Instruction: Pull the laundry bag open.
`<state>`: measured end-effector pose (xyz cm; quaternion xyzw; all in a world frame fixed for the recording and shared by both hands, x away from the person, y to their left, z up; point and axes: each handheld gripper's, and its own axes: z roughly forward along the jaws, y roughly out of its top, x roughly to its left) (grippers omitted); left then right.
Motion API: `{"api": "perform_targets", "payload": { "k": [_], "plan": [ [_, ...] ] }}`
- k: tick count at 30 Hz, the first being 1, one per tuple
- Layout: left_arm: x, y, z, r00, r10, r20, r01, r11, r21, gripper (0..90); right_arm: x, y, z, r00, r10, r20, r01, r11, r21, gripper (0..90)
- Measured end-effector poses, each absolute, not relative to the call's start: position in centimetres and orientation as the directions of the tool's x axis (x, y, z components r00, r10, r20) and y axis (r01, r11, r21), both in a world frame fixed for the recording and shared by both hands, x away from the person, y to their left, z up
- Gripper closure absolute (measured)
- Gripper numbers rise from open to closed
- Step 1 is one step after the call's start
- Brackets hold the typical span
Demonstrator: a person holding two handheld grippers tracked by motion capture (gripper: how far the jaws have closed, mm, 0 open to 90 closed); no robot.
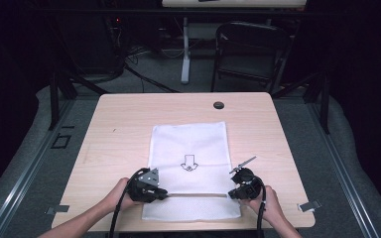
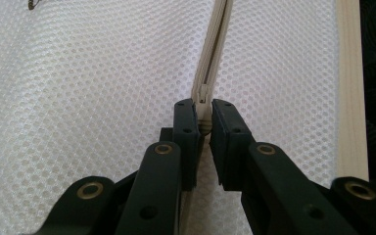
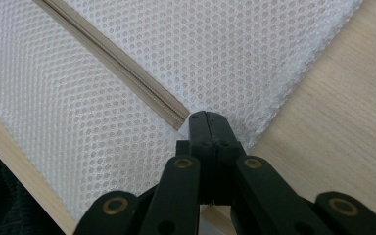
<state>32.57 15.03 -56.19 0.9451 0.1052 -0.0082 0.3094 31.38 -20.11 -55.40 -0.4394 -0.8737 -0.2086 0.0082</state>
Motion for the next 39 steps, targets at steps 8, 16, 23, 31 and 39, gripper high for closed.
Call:
{"api": "perform_targets", "payload": {
  "k": [8,16,23,31,39],
  "plan": [
    [32.7,16.7,-56.2,0.972,0.223,-0.078,0.227,-0.788,0.572,81.7,31.4,-20.1,-55.4,-0.615,0.764,0.196,0.770,0.528,0.358,90.0],
    [32.5,18.3,-56.3,0.963,0.254,-0.087,0.256,-0.776,0.576,81.6,31.4,-20.1,-55.4,-0.616,0.763,0.196,0.770,0.530,0.356,90.0],
    [32.5,19.6,-56.0,0.956,0.282,-0.084,0.279,-0.772,0.572,81.7,31.4,-20.0,-55.4,-0.613,0.766,0.195,0.772,0.527,0.355,90.0],
    [32.3,20.9,-55.8,0.952,0.294,-0.083,0.287,-0.770,0.570,81.7,31.4,-20.0,-55.4,-0.614,0.766,0.191,0.770,0.529,0.355,90.0],
    [32.2,20.9,-55.9,0.953,0.290,-0.084,0.285,-0.769,0.573,81.7,31.4,-20.1,-55.4,-0.615,0.763,0.200,0.771,0.527,0.358,90.0]
  ]
}}
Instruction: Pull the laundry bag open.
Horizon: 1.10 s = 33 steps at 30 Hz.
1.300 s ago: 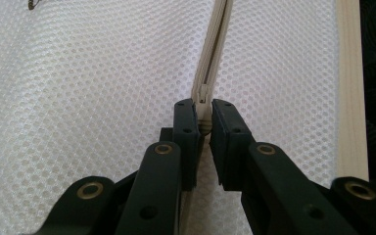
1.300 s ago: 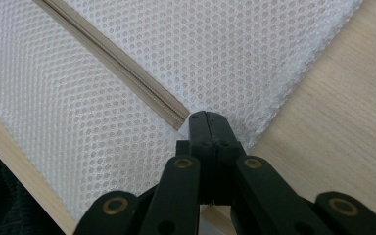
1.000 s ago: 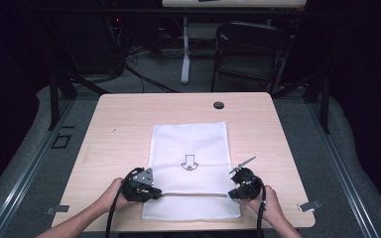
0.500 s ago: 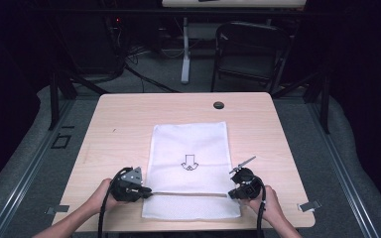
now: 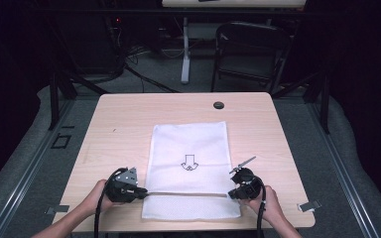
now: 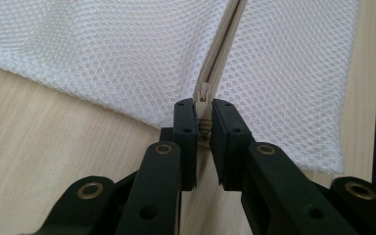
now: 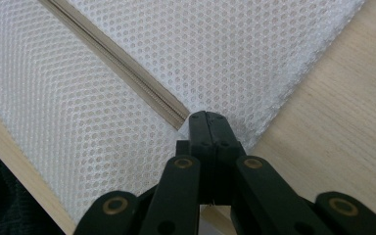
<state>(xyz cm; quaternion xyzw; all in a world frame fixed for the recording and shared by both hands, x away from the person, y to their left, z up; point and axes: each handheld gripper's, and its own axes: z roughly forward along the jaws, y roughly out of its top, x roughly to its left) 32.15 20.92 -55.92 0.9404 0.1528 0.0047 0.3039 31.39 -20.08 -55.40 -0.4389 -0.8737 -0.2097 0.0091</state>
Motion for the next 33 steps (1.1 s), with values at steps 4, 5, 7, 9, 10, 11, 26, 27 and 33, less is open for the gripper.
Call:
{"api": "perform_targets", "payload": {
  "k": [4,5,7,9,10,11,26,27,33],
  "plan": [
    [32.0,21.0,-55.9,0.956,0.282,-0.080,0.276,-0.773,0.572,81.8,31.4,-20.1,-55.4,-0.613,0.764,0.200,0.771,0.525,0.359,90.0],
    [32.0,20.9,-55.9,0.956,0.282,-0.076,0.274,-0.774,0.571,81.8,31.4,-20.1,-55.4,-0.613,0.764,0.200,0.772,0.525,0.359,90.0],
    [32.0,21.0,-55.8,0.958,0.279,-0.072,0.269,-0.778,0.567,81.8,31.4,-20.0,-55.4,-0.613,0.766,0.194,0.771,0.527,0.358,90.0],
    [32.0,21.2,-55.8,0.955,0.283,-0.085,0.279,-0.770,0.573,81.8,31.4,-20.1,-55.4,-0.615,0.765,0.193,0.770,0.528,0.358,90.0],
    [32.0,21.2,-55.8,0.957,0.281,-0.075,0.272,-0.775,0.571,81.8,31.4,-20.0,-55.4,-0.615,0.765,0.194,0.770,0.528,0.359,90.0],
    [31.9,21.2,-55.8,0.957,0.279,-0.072,0.270,-0.776,0.570,81.8,31.4,-20.0,-55.4,-0.615,0.765,0.193,0.770,0.529,0.358,90.0],
    [31.8,21.9,-55.9,0.958,0.278,-0.070,0.267,-0.776,0.571,81.9,31.3,-20.0,-55.4,-0.615,0.765,0.190,0.769,0.530,0.357,90.0],
    [31.9,22.1,-55.9,0.959,0.275,-0.066,0.263,-0.784,0.562,81.9,31.3,-20.0,-55.4,-0.617,0.765,0.184,0.767,0.533,0.355,90.0],
    [31.9,22.4,-55.9,0.951,0.300,-0.077,0.290,-0.772,0.566,81.8,31.4,-19.9,-55.3,-0.626,0.756,0.189,0.763,0.546,0.345,90.0]
  ]
}}
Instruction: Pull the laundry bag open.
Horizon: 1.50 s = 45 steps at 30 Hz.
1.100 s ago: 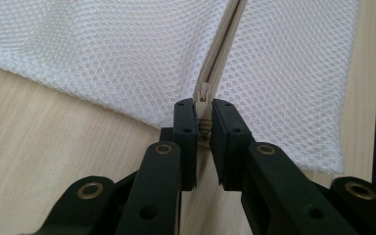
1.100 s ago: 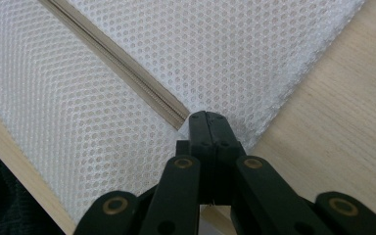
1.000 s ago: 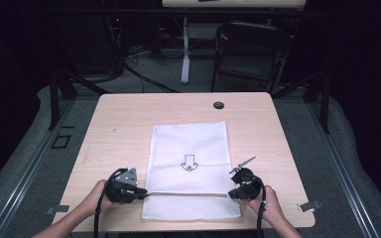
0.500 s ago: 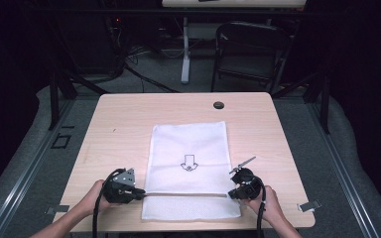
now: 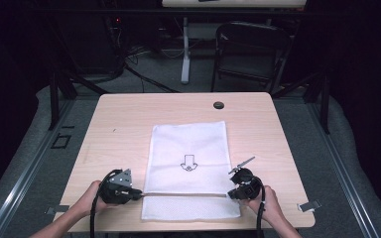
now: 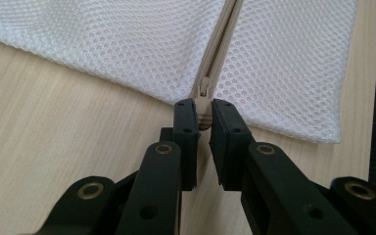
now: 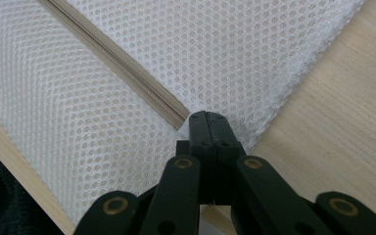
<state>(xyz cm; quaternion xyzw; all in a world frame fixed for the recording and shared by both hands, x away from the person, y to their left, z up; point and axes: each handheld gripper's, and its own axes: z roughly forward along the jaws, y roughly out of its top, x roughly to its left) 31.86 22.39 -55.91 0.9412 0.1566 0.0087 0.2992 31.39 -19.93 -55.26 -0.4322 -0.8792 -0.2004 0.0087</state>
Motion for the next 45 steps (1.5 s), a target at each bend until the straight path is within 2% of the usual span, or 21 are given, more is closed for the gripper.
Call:
{"api": "perform_targets", "payload": {
  "k": [10,14,17,19,21,25,26,29,32,34,39,45],
  "plan": [
    [32.0,22.2,-55.9,0.939,0.329,-0.104,0.327,-0.750,0.575,81.1,31.2,-19.7,-55.2,-0.649,0.746,0.148,0.740,0.575,0.349,90.0],
    [32.1,22.2,-55.8,0.936,0.332,-0.114,0.335,-0.749,0.571,80.4,31.2,-19.8,-55.3,-0.654,0.738,0.167,0.737,0.571,0.362,90.0],
    [32.2,22.1,-55.5,0.932,0.336,-0.138,0.351,-0.732,0.584,73.1,31.2,-19.8,-55.2,-0.654,0.738,0.164,0.736,0.570,0.365,88.4],
    [32.2,21.7,-55.1,0.926,0.349,-0.142,0.363,-0.727,0.583,61.3,31.2,-19.8,-55.2,-0.660,0.734,0.162,0.728,0.572,0.377,83.6],
    [32.2,21.5,-54.8,0.919,0.367,-0.141,0.375,-0.711,0.594,50.7,31.1,-19.7,-55.1,-0.665,0.723,0.189,0.725,0.563,0.396,74.2],
    [32.3,21.2,-53.8,0.894,0.421,-0.152,0.420,-0.671,0.611,37.4,30.9,-19.4,-54.3,-0.674,0.719,0.168,0.713,0.573,0.404,60.2],
    [32.3,21.1,-53.6,0.885,0.443,-0.144,0.432,-0.663,0.611,35.2,30.8,-19.5,-54.0,-0.677,0.719,0.158,0.706,0.575,0.414,55.0],
    [32.3,21.0,-53.0,0.851,0.504,-0.149,0.483,-0.637,0.601,17.7,30.6,-19.6,-53.3,-0.675,0.726,0.129,0.697,0.572,0.432,36.2],
    [31.9,20.9,-52.1,0.796,0.587,-0.145,0.547,-0.597,0.587,14.3,30.3,-20.1,-52.5,-0.674,0.731,0.104,0.685,0.566,0.458,24.7],
    [31.6,20.9,-51.6,0.781,0.609,-0.137,0.558,-0.583,0.590,12.8,30.0,-20.5,-51.9,-0.662,0.747,0.064,0.677,0.559,0.478,16.4],
    [30.8,21.3,-50.6,0.738,0.670,-0.088,0.573,-0.552,0.606,10.6,29.4,-22.1,-50.8,-0.640,0.768,0.029,0.671,0.539,0.509,9.8],
    [30.9,22.4,-51.2,0.702,0.701,-0.123,0.615,-0.511,0.600,9.2,28.9,-23.6,-50.5,-0.612,0.790,0.021,0.677,0.510,0.530,4.1]
  ]
}}
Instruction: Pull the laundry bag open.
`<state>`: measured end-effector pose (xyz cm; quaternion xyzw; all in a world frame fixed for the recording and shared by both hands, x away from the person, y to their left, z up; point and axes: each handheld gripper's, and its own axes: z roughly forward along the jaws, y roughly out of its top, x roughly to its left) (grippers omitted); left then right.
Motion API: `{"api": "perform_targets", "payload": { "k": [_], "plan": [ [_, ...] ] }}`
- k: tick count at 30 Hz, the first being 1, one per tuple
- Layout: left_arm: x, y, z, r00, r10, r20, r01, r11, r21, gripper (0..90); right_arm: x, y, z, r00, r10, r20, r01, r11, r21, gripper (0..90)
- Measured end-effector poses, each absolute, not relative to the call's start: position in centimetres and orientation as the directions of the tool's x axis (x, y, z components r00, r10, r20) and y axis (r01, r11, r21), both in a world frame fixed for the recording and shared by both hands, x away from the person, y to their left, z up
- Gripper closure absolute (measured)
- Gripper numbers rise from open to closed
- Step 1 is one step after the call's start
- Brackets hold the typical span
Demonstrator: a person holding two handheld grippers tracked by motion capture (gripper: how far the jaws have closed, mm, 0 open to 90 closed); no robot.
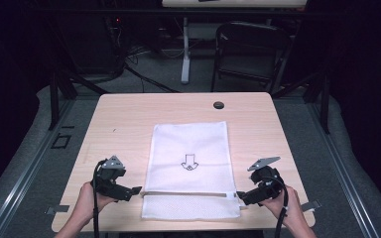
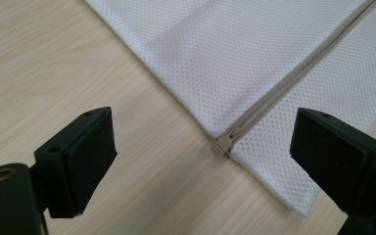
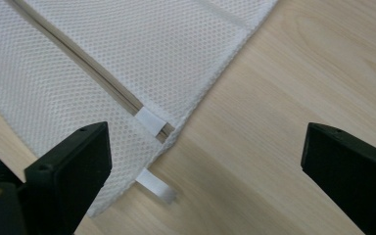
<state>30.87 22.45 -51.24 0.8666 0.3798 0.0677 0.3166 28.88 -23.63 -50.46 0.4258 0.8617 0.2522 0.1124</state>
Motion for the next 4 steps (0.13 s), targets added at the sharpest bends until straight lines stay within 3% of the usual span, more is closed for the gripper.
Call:
{"api": "perform_targets", "payload": {
  "k": [4],
  "plan": [
    [31.04,22.26,-51.24,0.710,0.695,-0.116,0.607,-0.521,0.599,7.1,29.08,-23.83,-50.47,-0.606,0.796,0.000,0.678,0.516,0.523,0.6]
  ]
}}
